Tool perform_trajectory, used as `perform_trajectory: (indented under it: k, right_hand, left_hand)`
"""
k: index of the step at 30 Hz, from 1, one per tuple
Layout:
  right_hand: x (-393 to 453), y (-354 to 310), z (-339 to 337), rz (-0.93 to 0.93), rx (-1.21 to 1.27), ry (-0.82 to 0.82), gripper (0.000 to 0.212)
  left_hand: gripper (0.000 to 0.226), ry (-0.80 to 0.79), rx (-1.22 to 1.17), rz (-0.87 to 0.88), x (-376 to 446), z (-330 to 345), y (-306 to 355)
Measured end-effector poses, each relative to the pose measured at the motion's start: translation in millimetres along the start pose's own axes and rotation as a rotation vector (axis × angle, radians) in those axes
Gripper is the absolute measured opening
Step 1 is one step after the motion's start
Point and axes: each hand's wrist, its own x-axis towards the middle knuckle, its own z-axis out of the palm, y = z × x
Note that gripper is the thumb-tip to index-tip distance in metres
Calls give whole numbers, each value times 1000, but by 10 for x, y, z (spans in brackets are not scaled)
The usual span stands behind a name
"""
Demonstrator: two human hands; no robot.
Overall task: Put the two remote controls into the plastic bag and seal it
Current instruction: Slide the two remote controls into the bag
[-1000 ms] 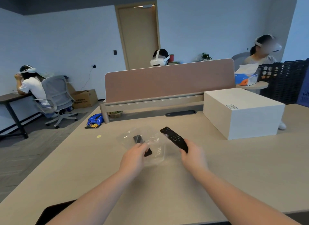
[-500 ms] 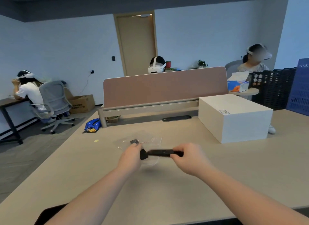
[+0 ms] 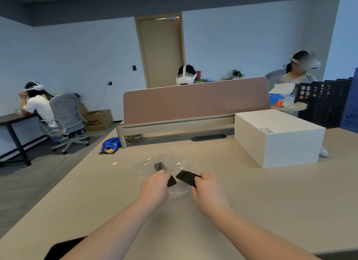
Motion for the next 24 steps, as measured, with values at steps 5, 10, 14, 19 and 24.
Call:
perform_trajectory:
  k: [5,10,14,19,24]
  right_hand:
    - [165,-65,310,10,-55,-80,23]
    - [420,-115,530,-25,-59,-92,23]
    - [616,-111,655,-81,-53,-175,26]
    - [784,-107,754,-59,126,-274,37]
    - [824,-34,772,-28,222,-283,24]
  left_hand:
    - [33,-38,72,18,15,14,-62]
    - [30,-91,74,72,22,79,-76]
    - [30,-122,57,96,-21,145,-56]
    - [25,-195,89,94,-38,179,-94]
    - [24,-251,108,74,-12,210,-200]
